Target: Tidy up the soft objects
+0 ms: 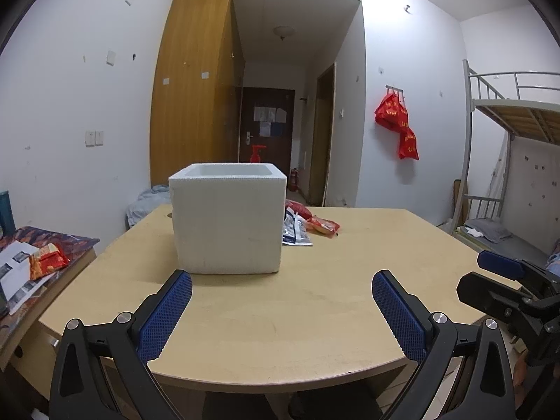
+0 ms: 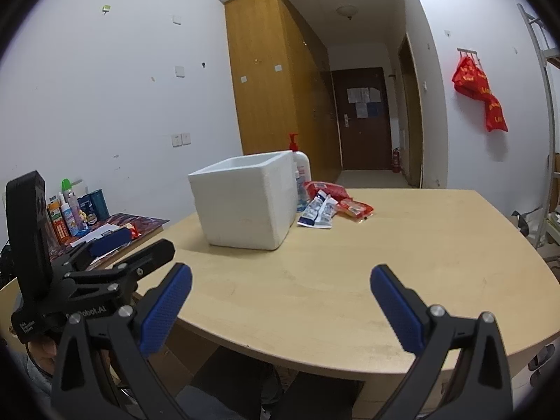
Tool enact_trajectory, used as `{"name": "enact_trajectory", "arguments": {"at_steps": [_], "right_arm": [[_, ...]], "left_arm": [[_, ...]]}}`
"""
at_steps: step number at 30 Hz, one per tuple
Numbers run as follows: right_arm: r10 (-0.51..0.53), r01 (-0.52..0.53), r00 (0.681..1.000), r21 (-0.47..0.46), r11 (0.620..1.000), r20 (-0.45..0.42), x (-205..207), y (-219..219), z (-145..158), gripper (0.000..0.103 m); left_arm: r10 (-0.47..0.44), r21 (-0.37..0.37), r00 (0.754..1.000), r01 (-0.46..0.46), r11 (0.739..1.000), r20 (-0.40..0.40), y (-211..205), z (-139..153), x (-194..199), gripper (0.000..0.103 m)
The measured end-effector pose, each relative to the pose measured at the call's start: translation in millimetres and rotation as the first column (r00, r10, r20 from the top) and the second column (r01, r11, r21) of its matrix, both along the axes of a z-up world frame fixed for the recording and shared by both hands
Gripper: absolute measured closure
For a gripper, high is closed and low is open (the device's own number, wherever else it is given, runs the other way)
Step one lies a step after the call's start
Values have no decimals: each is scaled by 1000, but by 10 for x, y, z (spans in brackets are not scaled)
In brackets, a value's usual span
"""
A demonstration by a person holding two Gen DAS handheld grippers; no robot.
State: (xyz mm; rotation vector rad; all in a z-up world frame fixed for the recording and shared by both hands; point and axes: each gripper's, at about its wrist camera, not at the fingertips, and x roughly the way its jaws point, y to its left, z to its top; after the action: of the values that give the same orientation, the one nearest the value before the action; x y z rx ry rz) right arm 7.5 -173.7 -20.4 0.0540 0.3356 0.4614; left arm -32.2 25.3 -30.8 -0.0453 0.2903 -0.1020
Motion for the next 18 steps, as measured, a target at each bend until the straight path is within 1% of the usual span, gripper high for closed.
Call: {"name": "enact_trajectory", "arguments": {"at_steps": [6, 12, 18], "right_arm": [[10, -10, 1000, 4, 1000, 20, -15, -12, 35, 0], [10, -10, 1000, 17, 1000, -3, 42, -27, -4, 0], [15, -15, 1000, 14, 1000, -3, 32, -12, -9, 0]], "left_arm": [[8, 1, 1000, -8, 1000, 13, 12, 43, -7, 0], [15, 5, 1000, -15, 1000, 5, 25, 28, 12, 0], [22, -2, 1000, -22, 1000, 13, 39, 32, -2, 0]]}}
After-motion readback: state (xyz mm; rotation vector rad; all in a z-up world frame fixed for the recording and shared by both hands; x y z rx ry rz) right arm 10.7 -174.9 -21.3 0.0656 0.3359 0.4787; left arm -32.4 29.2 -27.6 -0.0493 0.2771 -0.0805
